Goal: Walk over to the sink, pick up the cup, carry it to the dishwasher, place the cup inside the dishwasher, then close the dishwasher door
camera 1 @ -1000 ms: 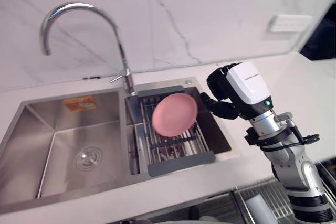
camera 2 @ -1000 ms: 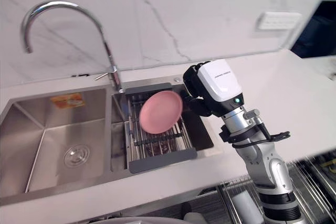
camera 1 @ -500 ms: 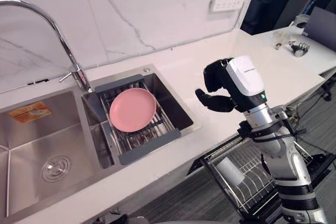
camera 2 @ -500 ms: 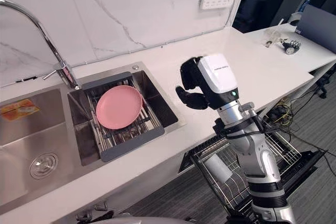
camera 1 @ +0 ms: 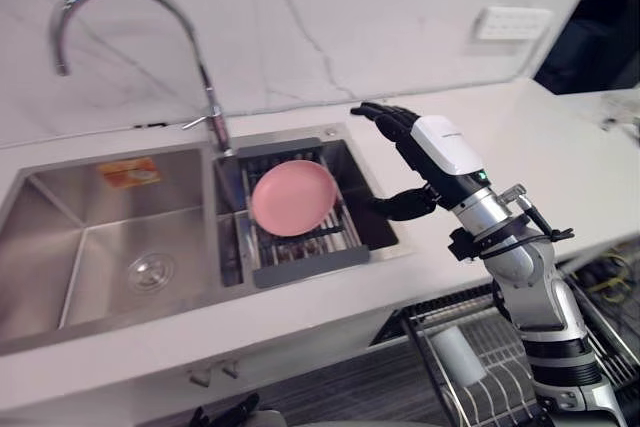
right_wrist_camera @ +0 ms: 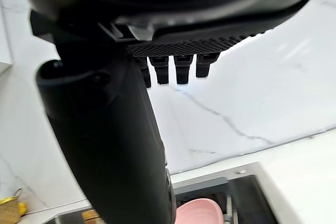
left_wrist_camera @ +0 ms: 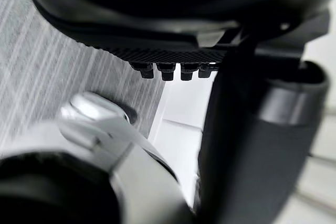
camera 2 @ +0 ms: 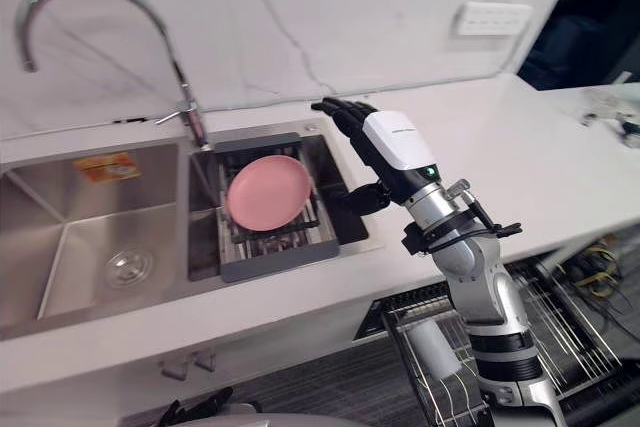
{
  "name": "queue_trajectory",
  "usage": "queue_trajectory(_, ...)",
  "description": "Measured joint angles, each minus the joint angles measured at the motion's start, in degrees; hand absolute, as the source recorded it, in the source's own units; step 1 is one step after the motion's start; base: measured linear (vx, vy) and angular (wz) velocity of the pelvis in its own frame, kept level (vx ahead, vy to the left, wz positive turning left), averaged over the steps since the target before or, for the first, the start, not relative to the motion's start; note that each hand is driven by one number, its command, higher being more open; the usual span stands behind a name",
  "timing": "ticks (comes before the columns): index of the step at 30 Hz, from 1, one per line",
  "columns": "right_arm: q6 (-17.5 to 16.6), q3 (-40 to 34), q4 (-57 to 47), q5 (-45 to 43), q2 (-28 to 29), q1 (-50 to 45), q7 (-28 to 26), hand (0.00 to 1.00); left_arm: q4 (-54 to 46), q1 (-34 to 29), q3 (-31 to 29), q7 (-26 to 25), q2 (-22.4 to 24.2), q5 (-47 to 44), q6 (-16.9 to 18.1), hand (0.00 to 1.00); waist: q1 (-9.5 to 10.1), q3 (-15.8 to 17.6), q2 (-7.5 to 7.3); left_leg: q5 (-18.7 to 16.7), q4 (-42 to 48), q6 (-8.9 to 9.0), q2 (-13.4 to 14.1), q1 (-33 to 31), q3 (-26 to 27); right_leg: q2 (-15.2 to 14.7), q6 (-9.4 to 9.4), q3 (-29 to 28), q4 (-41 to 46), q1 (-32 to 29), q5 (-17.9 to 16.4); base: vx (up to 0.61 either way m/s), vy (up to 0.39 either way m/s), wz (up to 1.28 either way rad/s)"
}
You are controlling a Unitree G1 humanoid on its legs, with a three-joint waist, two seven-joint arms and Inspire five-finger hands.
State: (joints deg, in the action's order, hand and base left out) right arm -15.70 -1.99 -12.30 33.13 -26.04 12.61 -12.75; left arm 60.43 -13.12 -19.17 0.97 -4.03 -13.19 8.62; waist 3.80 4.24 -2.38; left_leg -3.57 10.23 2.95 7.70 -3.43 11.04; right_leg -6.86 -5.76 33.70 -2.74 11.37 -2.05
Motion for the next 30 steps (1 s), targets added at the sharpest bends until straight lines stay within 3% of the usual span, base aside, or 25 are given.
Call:
queue_trajectory(2, 0.30, -2.68, -0.02, -0.05, -0.88, -0.48, 0.10, 1.00, -0.25, 0.35, -0.94, 0.63, 0.29, 2.19, -0.04, 1.00, 0.26, 0.57, -0.57, -0.61, 0.09, 0.20, -1.82, 0.50, 0.52, -3.91, -1.76, 2.57, 5.46, -0.40, -3.12, 0.07, 0.189, 0.66)
queue_trajectory(4, 0.03, -2.91, -0.15, -0.33, -0.74, -0.63, 0.52, 1.00, -0.34, 0.24, -0.97, 0.64, -0.04, 3.59, -0.11, 1.00, 0.08, 0.78, -0.86, -1.51, -0.38, -0.44, -3.72, 1.53, 0.47, -8.06, -1.91, 2.43, 12.98, -2.26, -6.21, 0.11, 0.237, 0.21)
queue_trajectory(5, -0.73, -2.89, -0.43, -0.30, -0.66, -1.89, 0.88, 1.00, -0.28, 0.26, -0.70, 0.39, -0.20, 4.98, -0.36, 1.00, -0.07, 0.95, -0.95, -1.72, -1.48, -0.91, -4.59, 2.25, 0.38, -10.97, 0.61, 1.18, 21.39, -5.58, -6.95, 0.13, 0.266, 0.08)
queue_trajectory(6, -1.00, -2.38, -0.59, -0.26, -0.35, -2.73, 0.90, 1.00, -0.90, -0.20, 0.43, 0.18, -0.78, 6.50, -0.38, 1.00, -0.55, 1.08, -0.41, -1.79, -2.65, -1.55, -4.71, 3.50, 0.19, -13.06, 5.59, -4.39, 31.86, -10.63, -5.67, 0.11, 0.204, 0.06)
queue_trajectory(7, -1.15, -2.22, -0.59, -0.26, 0.05, -3.09, 0.90, 1.00, -1.62, -0.57, 1.30, 0.11, -1.35, 6.50, -0.41, 1.00, -0.97, 1.60, -0.54, -1.84, -3.12, -1.94, -4.69, 4.46, -0.23, -13.45, 6.63, -7.65, 36.30, -13.25, -5.13, 0.15, 0.169, 0.34)
queue_trajectory(8, -1.72, -2.23, -0.65, -0.26, 1.27, -5.07, 1.02, 1.00, -2.10, -0.64, 3.32, -0.35, -3.33, 6.72, -0.78, 1.00, -2.52, 2.09, -1.05, -1.92, -4.43, -2.20, -4.34, 6.06, -2.13, -11.48, 4.47, -13.30, 38.34, -15.34, -7.24, 0.16, 0.076, 0.49)
queue_trajectory(9, -1.91, -2.22, -0.65, -0.25, 1.50, -5.65, 1.03, 1.00, -2.04, -0.61, 3.83, -0.66, -4.00, 6.98, -1.02, 1.00, -3.07, 1.98, -1.26, -1.82, -4.78, -2.49, -4.01, 6.55, -2.94, -10.13, 4.06, -14.53, 36.57, -15.41, -7.97, 0.22, 0.042, 0.62)
queue_trajectory(11, -2.10, -2.24, -2.02, -0.29, 1.37, -6.42, 1.37, 1.00, -2.09, 0.81, 4.48, -0.90, -5.03, 7.48, -1.86, 1.00, -3.44, 1.78, -1.43, -1.29, -5.67, -2.19, -3.28, 7.31, -4.32, -6.45, 3.61, -17.18, 25.80, -15.87, -8.22, 0.28, -0.034, 0.47)
queue_trajectory(12, -2.38, -2.24, -3.08, -0.34, 1.37, -6.37, 1.65, 1.00, -2.07, 1.99, 4.86, -0.99, -5.18, 7.60, -2.63, 1.00, -3.49, 1.76, -1.47, -1.26, -5.77, -2.12, -3.28, 7.09, -5.25, -5.13, 2.52, -18.57, 20.63, -17.21, -7.29, 0.24, -0.070, 0.34)
queue_trajectory(13, 2.11, -4.48, -6.30, -2.04, 1.28, -7.20, 3.76, 1.00, -1.81, 0.79, 8.25, -0.83, -5.55, 7.61, -4.48, 1.00, -3.30, 1.63, 0.30, -5.02, -4.02, 2.05, -0.76, 9.46, -6.59, 1.81, 1.75, -21.57, 0.86, -9.06, 7.04, 0.13, -0.060, 0.17)
queue_trajectory(19, 2.11, -4.49, -6.30, -2.53, 1.43, -7.28, 3.75, 1.00, -1.81, 0.82, 8.26, -0.84, -5.54, 7.62, -4.48, 1.00, -3.35, 1.69, 0.22, -5.02, -4.01, 2.05, -0.76, 9.46, -6.57, 1.80, 1.74, -21.64, 0.86, -9.04, 7.12, -0.01, 0.000, 0.00)
queue_trajectory(23, 2.09, -5.29, -6.32, -7.38, 2.15, -9.15, 3.00, 1.00, -1.80, 0.49, 8.23, -0.71, -5.54, 7.63, -4.15, 1.00, -3.35, 1.82, -0.02, -5.00, -4.02, 2.03, -0.77, 9.54, -6.62, 1.76, 1.74, -21.33, 0.77, -8.77, 7.12, 0.00, 0.000, 0.03)
queue_trajectory(26, 2.15, -8.85, -7.39, -9.58, 3.25, -12.36, -1.29, 1.00, -1.68, 0.02, 8.08, -0.63, -5.53, 7.70, -2.78, 1.00, -3.32, 2.10, -0.50, -5.00, -4.36, 2.03, -0.77, 9.91, -7.04, 1.72, 1.73, -20.81, 0.31, -7.99, 7.12, 0.00, 0.001, 0.09)
queue_trajectory(30, 2.13, -12.80, -13.60, -10.03, 3.15, -19.20, -10.93, 1.00, -1.42, -1.58, 7.04, -0.33, -4.91, 8.82, -0.60, 1.00, -4.32, 2.14, -0.77, -4.65, -5.63, 2.06, -0.75, 10.49, -7.09, 1.49, 1.66, -20.42, -0.46, -7.42, 7.13, 0.01, 0.009, 0.03)
